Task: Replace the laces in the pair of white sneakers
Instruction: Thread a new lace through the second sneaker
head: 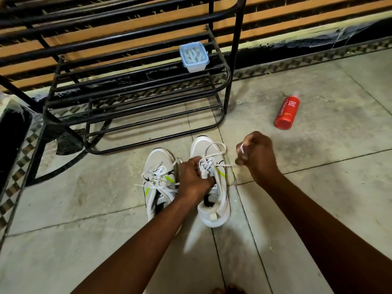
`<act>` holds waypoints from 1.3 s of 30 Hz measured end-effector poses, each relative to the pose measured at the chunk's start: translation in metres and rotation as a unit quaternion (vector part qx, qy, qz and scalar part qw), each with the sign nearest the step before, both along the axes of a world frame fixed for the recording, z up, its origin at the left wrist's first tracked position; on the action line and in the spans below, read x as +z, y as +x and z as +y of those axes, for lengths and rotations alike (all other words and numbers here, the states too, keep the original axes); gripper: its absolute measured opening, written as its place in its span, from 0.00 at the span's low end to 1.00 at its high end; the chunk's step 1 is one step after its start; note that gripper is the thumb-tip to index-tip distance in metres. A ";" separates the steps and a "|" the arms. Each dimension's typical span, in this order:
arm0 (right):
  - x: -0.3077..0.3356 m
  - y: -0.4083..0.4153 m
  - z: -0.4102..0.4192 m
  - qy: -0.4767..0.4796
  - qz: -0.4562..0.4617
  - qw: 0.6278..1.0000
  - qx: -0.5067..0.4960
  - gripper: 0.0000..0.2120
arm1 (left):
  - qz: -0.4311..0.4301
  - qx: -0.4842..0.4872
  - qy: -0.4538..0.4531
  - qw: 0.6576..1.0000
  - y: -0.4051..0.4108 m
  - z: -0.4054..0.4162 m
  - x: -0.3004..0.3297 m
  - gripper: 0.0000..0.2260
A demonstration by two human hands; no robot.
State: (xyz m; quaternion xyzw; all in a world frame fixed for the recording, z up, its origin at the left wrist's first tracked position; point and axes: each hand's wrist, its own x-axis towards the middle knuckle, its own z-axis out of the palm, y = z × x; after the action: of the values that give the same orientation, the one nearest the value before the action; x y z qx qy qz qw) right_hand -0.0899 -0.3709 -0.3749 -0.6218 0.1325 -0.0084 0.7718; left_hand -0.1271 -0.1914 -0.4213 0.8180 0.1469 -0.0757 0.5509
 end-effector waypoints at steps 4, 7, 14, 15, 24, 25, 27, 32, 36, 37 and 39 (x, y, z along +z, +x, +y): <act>-0.047 -0.011 -0.017 -0.560 -0.207 0.746 0.297 0.05 | 0.015 -0.014 0.029 0.999 0.005 0.000 -0.016 0.33; -0.049 -0.011 -0.014 -0.601 -0.216 0.706 0.305 0.09 | 0.018 -0.033 0.055 0.998 0.005 -0.001 -0.013 0.35; 0.018 -0.005 0.016 0.047 -0.060 0.995 -0.057 0.10 | 0.042 -0.050 0.055 0.996 0.008 0.004 -0.024 0.39; 0.017 -0.005 0.019 0.132 -0.015 0.990 -0.054 0.12 | 0.044 -0.059 0.061 0.995 0.008 0.003 -0.017 0.37; -0.038 -0.031 -0.023 -0.606 -0.140 0.725 0.296 0.15 | 0.070 -0.083 0.092 0.990 0.013 -0.001 -0.012 0.38; -0.030 -0.032 -0.021 -0.567 -0.173 0.765 0.251 0.14 | 0.073 -0.084 0.096 0.989 0.013 -0.002 -0.011 0.38; -0.008 -0.029 -0.022 -0.502 -0.243 0.819 0.132 0.15 | 0.074 -0.078 0.099 0.989 0.012 -0.002 -0.012 0.38; 0.029 -0.028 -0.004 -0.156 -0.177 0.972 -0.003 0.09 | 0.081 -0.080 0.098 0.989 0.013 0.000 -0.014 0.39; 0.025 -0.031 0.004 0.097 -0.067 0.993 0.002 0.17 | 0.072 -0.067 0.104 0.990 0.011 -0.003 -0.010 0.38; 0.015 -0.031 0.000 0.048 -0.080 0.996 0.012 0.17 | 0.074 -0.066 0.103 0.990 0.011 -0.004 -0.010 0.40; -0.005 -0.029 -0.011 -0.140 -0.121 0.982 0.041 0.14 | 0.080 -0.065 0.100 0.990 0.011 -0.006 -0.009 0.40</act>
State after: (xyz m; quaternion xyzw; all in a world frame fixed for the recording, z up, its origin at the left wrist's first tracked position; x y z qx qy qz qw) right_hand -0.1194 -0.3823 -0.3796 -0.7231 0.0101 -0.0707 0.6870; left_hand -0.1164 -0.1977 -0.4302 0.8680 0.1440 -0.1617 0.4469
